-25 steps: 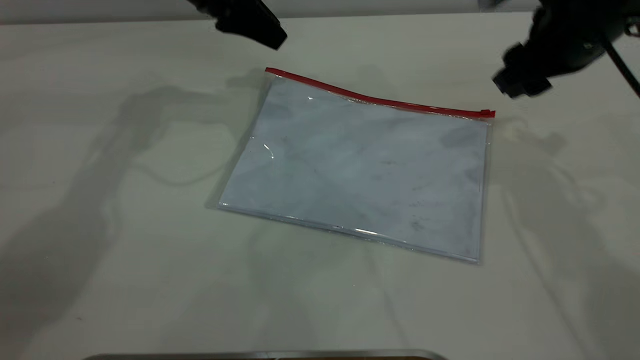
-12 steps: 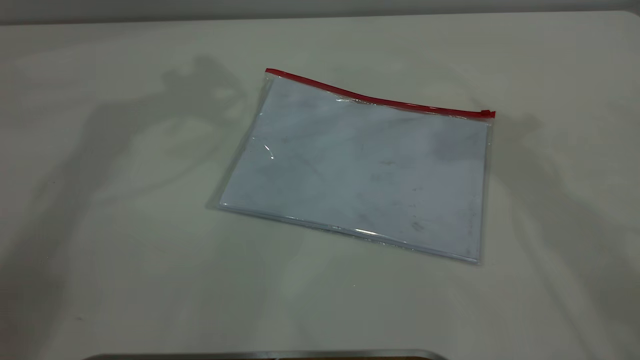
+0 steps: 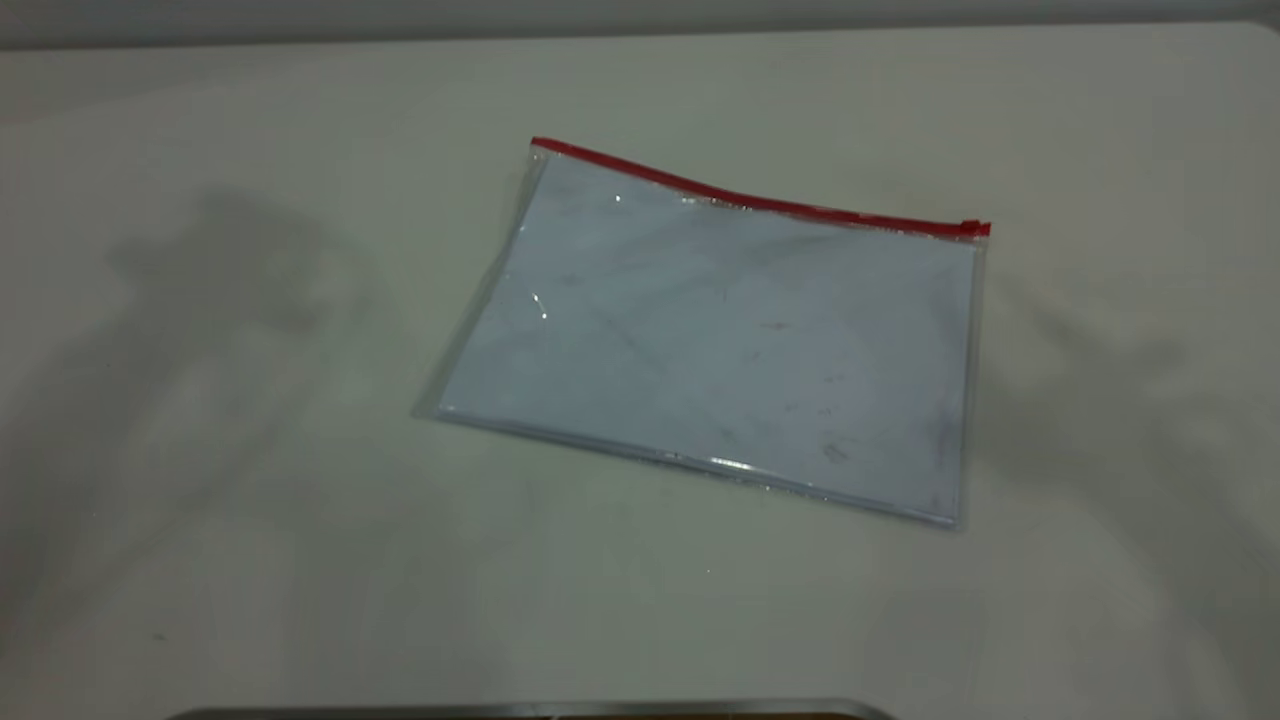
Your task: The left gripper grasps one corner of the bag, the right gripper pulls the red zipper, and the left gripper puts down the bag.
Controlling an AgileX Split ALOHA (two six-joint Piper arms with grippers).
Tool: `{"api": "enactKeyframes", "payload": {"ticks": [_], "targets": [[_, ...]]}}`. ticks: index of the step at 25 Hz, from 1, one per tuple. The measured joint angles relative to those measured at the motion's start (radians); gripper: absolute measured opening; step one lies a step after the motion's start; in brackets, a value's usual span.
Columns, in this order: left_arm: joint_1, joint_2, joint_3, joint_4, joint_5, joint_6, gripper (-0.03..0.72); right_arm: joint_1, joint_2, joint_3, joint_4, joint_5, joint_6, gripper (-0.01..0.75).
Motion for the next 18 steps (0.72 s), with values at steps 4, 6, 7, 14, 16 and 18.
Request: {"api": "enactKeyframes", "payload": {"ticks": [4, 6, 7, 14, 16, 18], "targets": [[0.0, -0.075, 0.0, 0.086, 0.0, -0.071, 0.59, 0.0, -0.055, 0.052, -0.098, 0.221, 0.116, 0.421], [0.0, -0.108, 0.0, 0.101, 0.0, -0.105, 0.59, 0.0, -0.062, 0.052, -0.205, 0.359, 0.252, 0.421], [0.0, -0.126, 0.0, 0.101, 0.0, -0.124, 0.59, 0.0, -0.061, 0.047, -0.278, 0.43, 0.322, 0.421], [0.0, -0.359, 0.146, 0.101, 0.0, -0.238, 0.59, 0.0, -0.146, -0.005, -0.852, 0.626, 0.915, 0.419], [0.0, -0.458, 0.261, 0.101, 0.0, -0.251, 0.59, 0.0, -0.227, -0.007, -0.963, 0.639, 1.027, 0.419], [0.0, -0.565, 0.377, 0.101, 0.0, -0.258, 0.59, 0.0, -0.314, -0.007, -1.058, 0.66, 1.111, 0.418]]}}
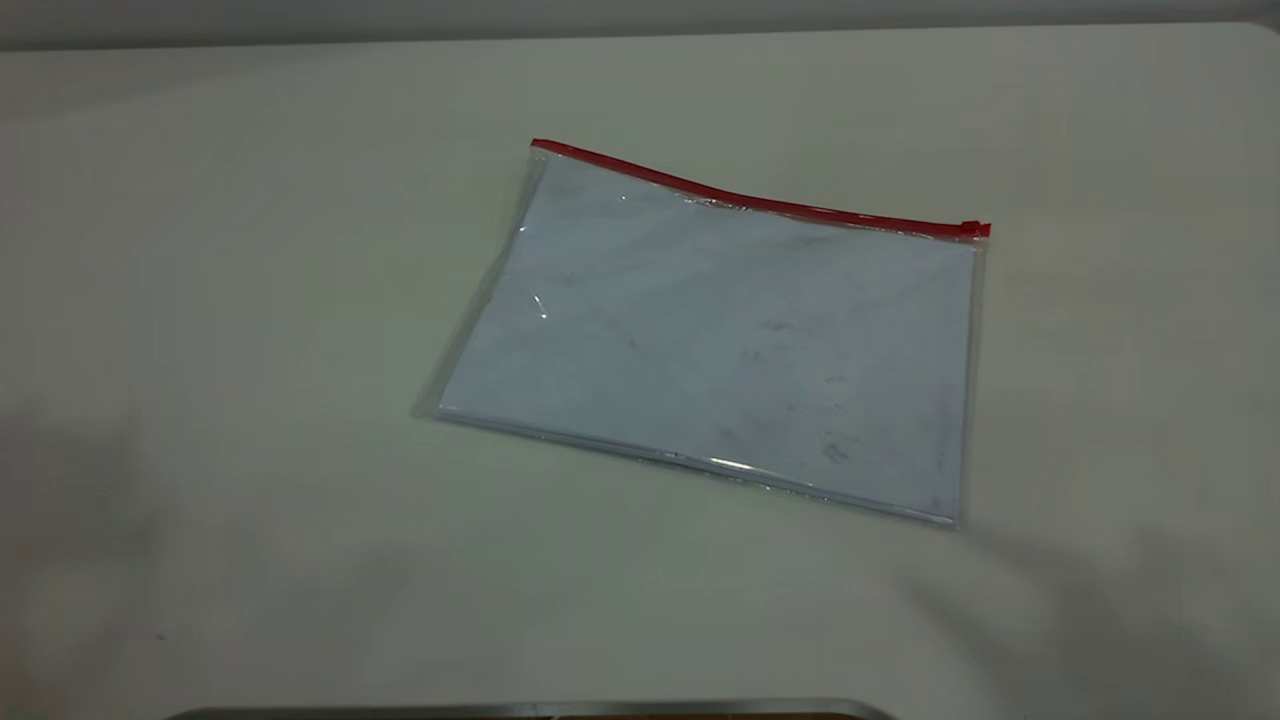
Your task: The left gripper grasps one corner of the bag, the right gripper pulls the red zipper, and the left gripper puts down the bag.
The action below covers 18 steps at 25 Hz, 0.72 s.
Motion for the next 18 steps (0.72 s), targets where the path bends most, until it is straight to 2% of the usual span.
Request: {"api": "enactKeyframes", "payload": {"ticks": [7, 11, 18], "targets": [[0.0, -0.314, 0.393, 0.0, 0.0, -0.016, 0.59, 0.0, -0.257, 0.003, -0.248, 0.211, 0.288, 0.417], [0.0, -0.48, 0.589, 0.0, 0.0, -0.017, 0.59, 0.0, -0.375, 0.073, -0.345, 0.317, 0.397, 0.417], [0.0, -0.711, 0.827, -0.003, 0.0, -0.016, 0.59, 0.0, -0.576, 0.299, -0.479, 0.339, 0.44, 0.417]]}}
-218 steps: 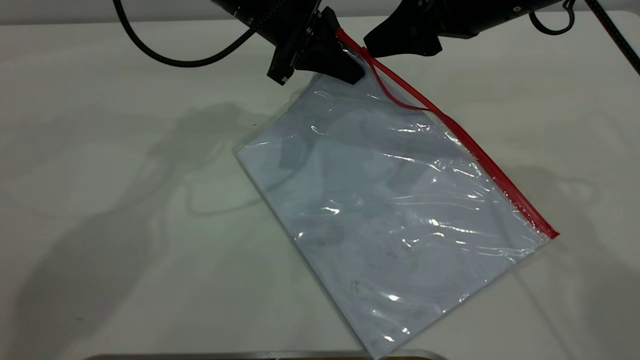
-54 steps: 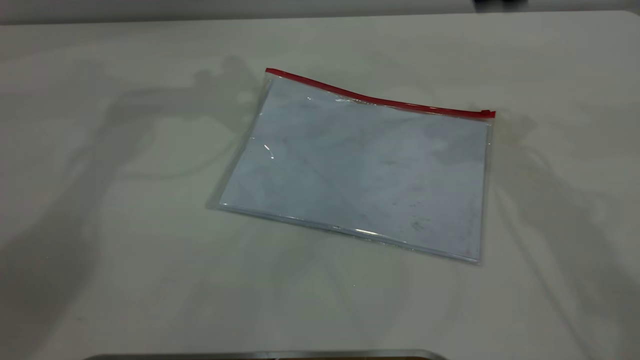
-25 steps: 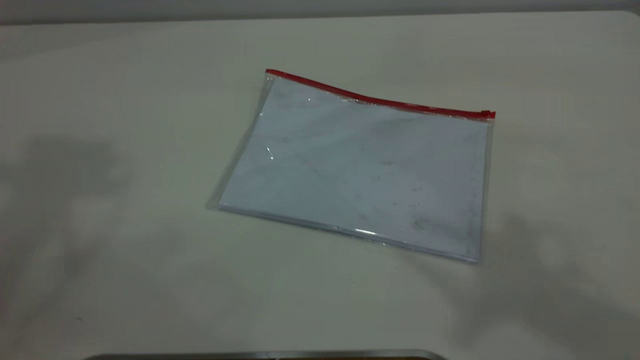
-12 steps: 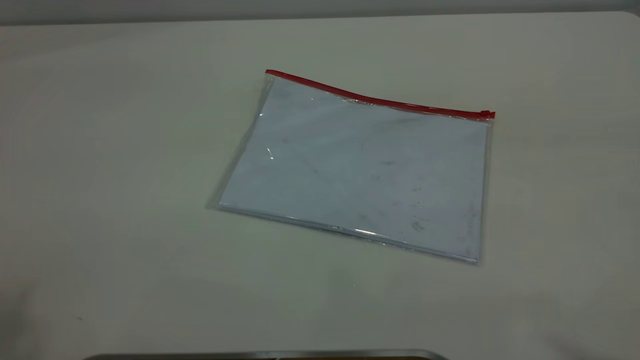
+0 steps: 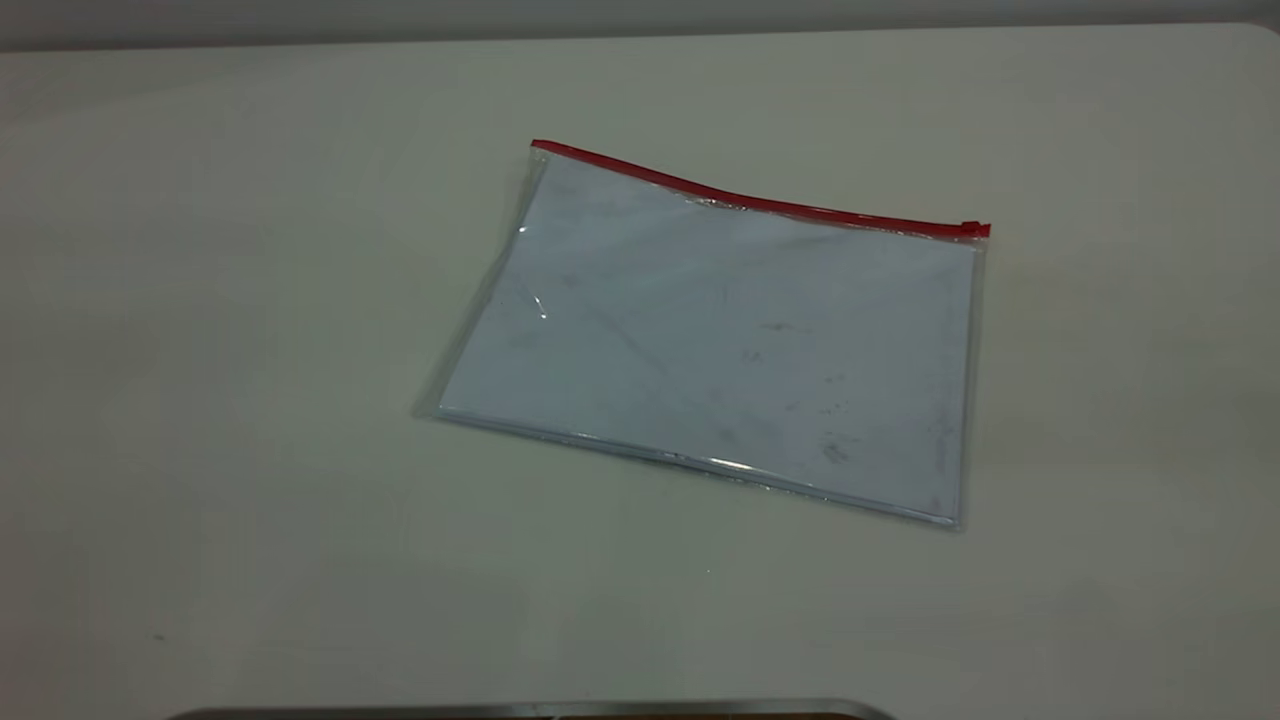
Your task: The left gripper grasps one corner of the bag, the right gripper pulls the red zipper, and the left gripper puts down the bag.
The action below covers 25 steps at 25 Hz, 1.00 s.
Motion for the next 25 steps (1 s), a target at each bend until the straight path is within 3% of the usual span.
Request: {"api": "enactKeyframes", "payload": {"ticks": [9, 16, 21, 25], "targets": [[0.0, -0.176, 0.194, -0.126, 0.0, 0.124, 0.59, 0.0, -0.181, 0.155, -0.079, 0.006, 0.003, 0.417], [0.0, -0.201, 0.309, -0.248, -0.013, 0.237, 0.59, 0.0, -0.226, 0.173, -0.086, 0.018, 0.015, 0.417], [0.0, -0.201, 0.319, -0.253, -0.03, 0.235, 0.59, 0.0, -0.226, 0.173, -0.086, 0.018, 0.019, 0.417], [0.0, -0.201, 0.319, -0.174, -0.033, 0.157, 0.59, 0.0, -0.226, 0.173, -0.086, 0.019, 0.02, 0.417]]}}
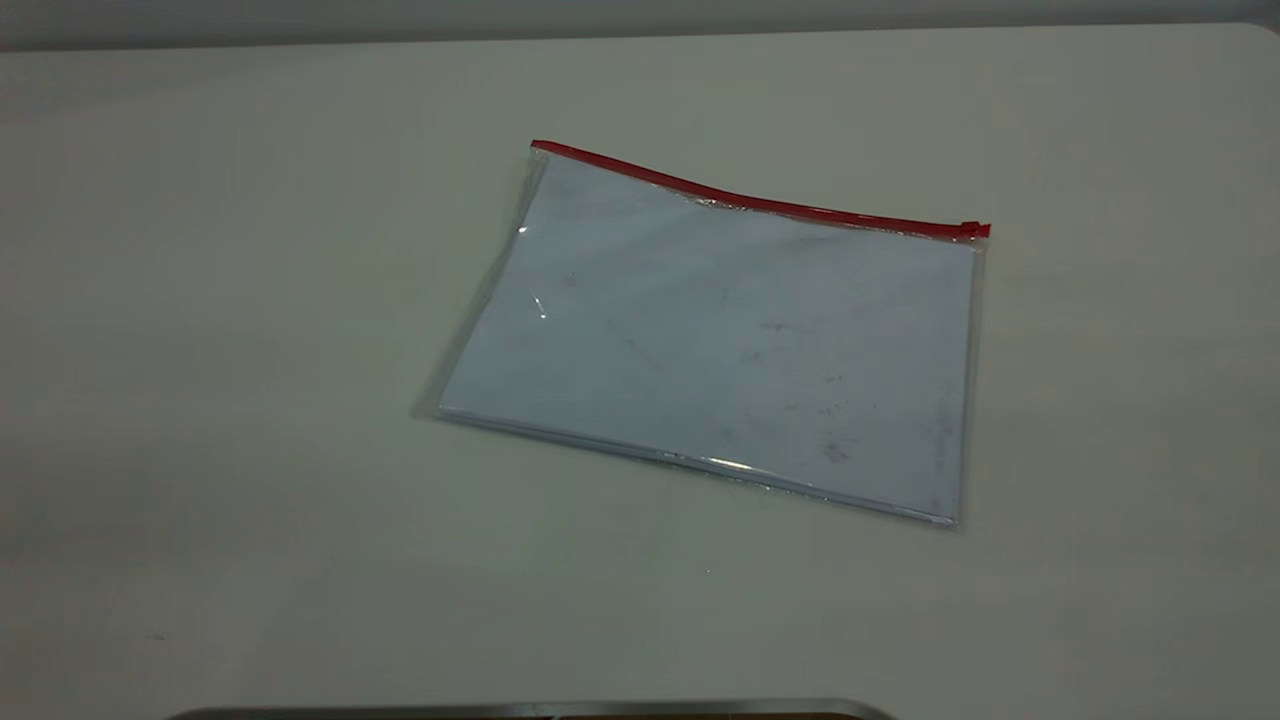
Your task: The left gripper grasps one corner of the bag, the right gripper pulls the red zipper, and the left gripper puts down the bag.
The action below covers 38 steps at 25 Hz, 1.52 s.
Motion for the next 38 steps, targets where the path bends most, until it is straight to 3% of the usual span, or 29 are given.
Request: {"api": "enactKeyframes", "payload": {"ticks": [4, 16, 23, 38], "targets": [[0.0, 0.0, 0.0, 0.073, -0.002, -0.073, 0.59, 0.0, 0.0, 0.0, 0.0, 0.0, 0.001, 0.416], [0.005, -0.017, 0.001, 0.077, -0.005, -0.091, 0.59, 0.0, 0.0, 0.0, 0.0, 0.0, 0.002, 0.416], [0.169, -0.206, 0.002, 0.09, -0.006, -0.063, 0.59, 0.0, 0.0, 0.0, 0.0, 0.0, 0.002, 0.416], [0.186, -0.257, 0.002, 0.087, -0.001, -0.06, 0.59, 0.0, 0.0, 0.0, 0.0, 0.0, 0.002, 0.416]]}}
